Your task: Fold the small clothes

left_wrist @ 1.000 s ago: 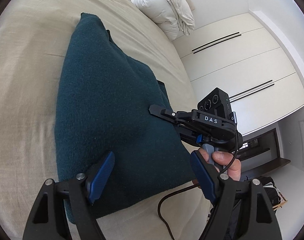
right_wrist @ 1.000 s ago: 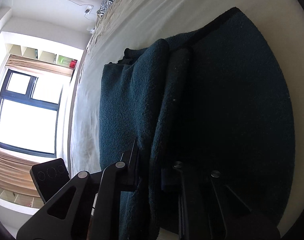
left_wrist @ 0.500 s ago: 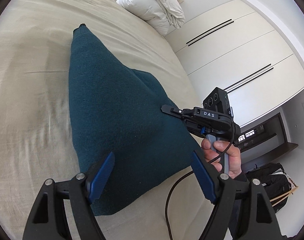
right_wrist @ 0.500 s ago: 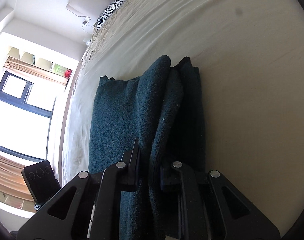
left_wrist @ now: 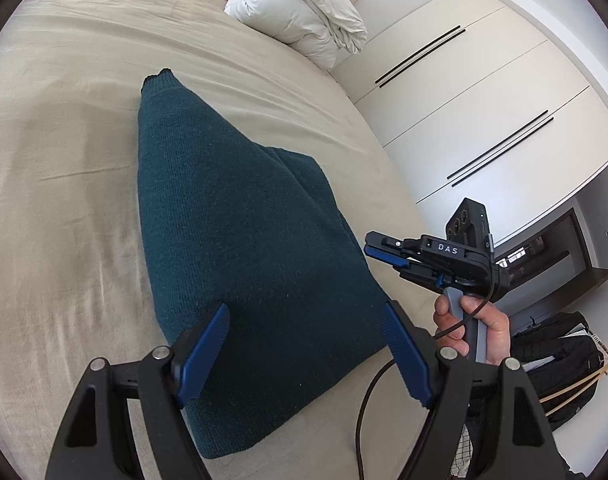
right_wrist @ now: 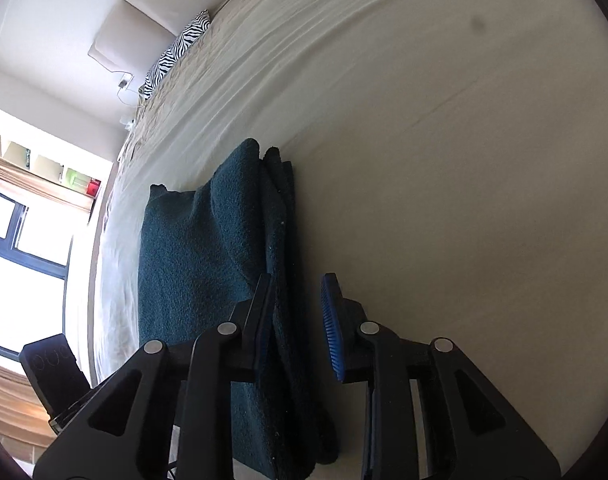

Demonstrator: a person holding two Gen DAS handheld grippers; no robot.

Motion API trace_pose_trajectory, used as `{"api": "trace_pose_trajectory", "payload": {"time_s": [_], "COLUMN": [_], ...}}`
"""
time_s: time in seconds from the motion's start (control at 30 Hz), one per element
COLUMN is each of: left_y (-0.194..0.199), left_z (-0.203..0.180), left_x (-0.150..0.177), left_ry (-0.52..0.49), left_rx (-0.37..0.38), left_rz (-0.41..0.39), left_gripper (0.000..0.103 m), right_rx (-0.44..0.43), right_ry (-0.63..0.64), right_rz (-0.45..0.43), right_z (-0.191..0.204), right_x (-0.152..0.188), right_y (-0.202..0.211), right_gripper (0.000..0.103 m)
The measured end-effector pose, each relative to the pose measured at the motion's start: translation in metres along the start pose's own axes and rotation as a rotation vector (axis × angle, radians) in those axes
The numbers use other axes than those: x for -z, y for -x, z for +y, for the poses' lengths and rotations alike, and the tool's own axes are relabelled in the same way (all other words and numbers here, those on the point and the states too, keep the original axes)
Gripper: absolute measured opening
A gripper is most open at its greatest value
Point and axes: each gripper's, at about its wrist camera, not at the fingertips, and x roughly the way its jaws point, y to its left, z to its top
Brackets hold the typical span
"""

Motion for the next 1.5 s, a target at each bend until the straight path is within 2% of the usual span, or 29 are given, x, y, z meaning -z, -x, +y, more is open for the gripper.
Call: {"api": "trace_pose_trajectory", "payload": {"time_s": [0.13, 0.23, 0.33, 0.37, 0.53, 0.63, 0.9, 1.0, 1.07, 1.1, 1.17, 1.2, 1.23, 1.3, 1.5], "left_y": [-0.011, -0.024, -0.037, -0.039, -0.04, -0.042, -0.045, -0.038, -0.024, -0.015, 0.003, 0.009, 0.012, 0.011, -0.025], "left_z": [-0.014, -0.017, -0.008, -0.005, 0.005, 0.007, 0.005, 0.002, 0.0, 0.0, 0.005, 0.01, 0.016, 0.03, 0.08], "left_x": [-0.019, -0.03, -0.03, -0.027, -0.014, -0.014, -0.008, -0.007, -0.009, -0.01, -0.015, -0.019, -0.025, -0.034, -0.041], "left_ry": [-0.07, -0.108, -0.095, -0.097, -0.128, -0.13, -0.156, -0.151, -0.144, -0.14, -0.119, -0.099, -0.072, -0.018, 0.191], "left_rx": [-0.049, -0.09, -0.105, -0.11, -0.115, -0.123, -0.139, -0.135, -0.123, -0.121, -0.127, -0.129, -0.127, -0.14, -0.11], "left_rz": [-0.031, -0.044, -0.009, -0.002, 0.008, 0.017, 0.02, 0.009, -0.028, -0.055, -0.122, -0.145, -0.147, -0.135, 0.021], "left_gripper": [0.08, 0.08, 0.078, 0.078, 0.076, 0.074, 0.071, 0.071, 0.071, 0.075, 0.082, 0.086, 0.086, 0.086, 0.086], "right_rx": [-0.152, -0.242, -0.21, -0.209, -0.184, -0.236, -0.336, -0.28, -0.255, -0.262, -0.264, -0.248, -0.223, -0.19, -0.161], "right_ry": [0.053, 0.078, 0.078, 0.069, 0.03, -0.028, -0.112, -0.054, 0.008, 0.026, 0.041, 0.046, 0.048, 0.043, -0.011], "right_rz": [-0.052, -0.009, 0.063, 0.089, 0.083, 0.08, 0.027, 0.034, 0.021, 0.003, -0.058, -0.093, -0.129, -0.144, 0.039], "right_z": [0.023, 0.052, 0.081, 0.104, 0.074, 0.047, 0.017, 0.027, 0.039, 0.043, 0.04, 0.041, 0.041, 0.04, 0.034], "right_x": [-0.008, -0.017, -0.014, -0.011, 0.033, 0.059, 0.111, 0.118, 0.116, 0.104, 0.092, 0.084, 0.076, 0.057, 0.012], "right_y": [0.03, 0.016, -0.025, -0.048, -0.048, -0.064, -0.057, -0.047, -0.036, -0.037, -0.014, -0.008, -0.002, -0.003, -0.064], "right_gripper": [0.023, 0.023, 0.023, 0.023, 0.023, 0.023, 0.023, 0.023, 0.023, 0.025, 0.045, 0.071, 0.082, 0.082, 0.079]}}
